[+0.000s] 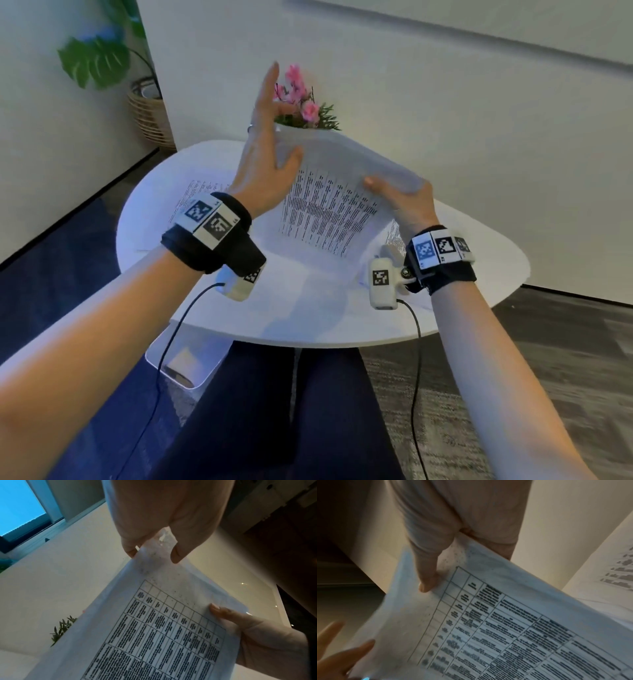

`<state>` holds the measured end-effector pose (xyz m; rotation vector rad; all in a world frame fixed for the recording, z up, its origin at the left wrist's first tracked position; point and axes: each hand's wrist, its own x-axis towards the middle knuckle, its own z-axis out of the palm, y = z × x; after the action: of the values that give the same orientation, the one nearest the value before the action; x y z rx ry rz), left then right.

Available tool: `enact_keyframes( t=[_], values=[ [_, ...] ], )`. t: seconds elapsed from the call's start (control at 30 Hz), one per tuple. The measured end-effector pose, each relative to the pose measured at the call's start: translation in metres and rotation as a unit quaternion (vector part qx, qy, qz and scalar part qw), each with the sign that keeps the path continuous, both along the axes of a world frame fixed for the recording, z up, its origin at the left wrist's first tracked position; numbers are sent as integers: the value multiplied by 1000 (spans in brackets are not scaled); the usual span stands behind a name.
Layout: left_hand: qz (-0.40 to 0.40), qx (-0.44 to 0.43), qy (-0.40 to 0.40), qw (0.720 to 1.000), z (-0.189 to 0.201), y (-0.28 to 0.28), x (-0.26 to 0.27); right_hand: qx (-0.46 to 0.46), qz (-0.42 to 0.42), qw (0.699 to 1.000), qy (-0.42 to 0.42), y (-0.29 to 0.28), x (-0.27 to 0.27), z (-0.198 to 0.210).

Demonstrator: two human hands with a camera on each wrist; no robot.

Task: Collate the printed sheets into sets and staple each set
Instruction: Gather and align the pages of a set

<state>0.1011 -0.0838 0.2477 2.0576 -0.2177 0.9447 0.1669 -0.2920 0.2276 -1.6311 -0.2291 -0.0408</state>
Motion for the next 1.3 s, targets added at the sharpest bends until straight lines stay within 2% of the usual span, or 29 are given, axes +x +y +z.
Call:
enact_keyframes(
  t=[0.13,0.2,0.23,0.3,0.33,0.4,0.43,0.47,0.53,0.63,0.7,0.77,0.87,0.97,1.13,1.3],
  values=[
    [14,16,-6,1000,7,0,-5,67,-17,997,-15,10,-5,12],
    [54,41,-23,997,11,5,-7,86,-21,995,-38,12,-8,20],
    [115,84,-30,989,14,8,-7,81,-18,995,-54,13,-10,24],
    [247,204,-28,947,19,11,-11,41,-6,995,-88,16,-14,29],
    [269,256,-21,928,22,10,-14,14,5,995,-103,18,-16,30],
    [237,335,9,912,30,3,-19,-22,43,990,-135,25,-23,31],
    [205,342,42,916,32,-2,-20,-32,63,986,-153,29,-27,32],
    [175,323,77,927,34,-5,-21,-40,74,982,-171,32,-29,32],
    [147,226,130,954,30,-6,-22,-49,61,976,-202,33,-29,31],
    [149,47,116,981,19,10,-24,-143,-58,959,-239,19,-16,18],
    [138,-77,114,981,12,26,-29,-240,-190,932,-196,3,-5,2],
    [119,-154,120,973,5,41,-34,-270,-254,922,-112,-13,2,-16],
    [106,-219,139,960,-11,56,-38,-164,-198,966,36,-22,6,-37],
    [57,-252,177,950,-26,60,-40,-82,-119,982,120,-23,5,-51],
    [9,-266,226,937,-47,64,-45,-3,-69,991,111,-13,-2,-50],
    [37,-290,189,938,-62,74,-48,106,-89,990,-15,-5,-11,-38]
  ],
)
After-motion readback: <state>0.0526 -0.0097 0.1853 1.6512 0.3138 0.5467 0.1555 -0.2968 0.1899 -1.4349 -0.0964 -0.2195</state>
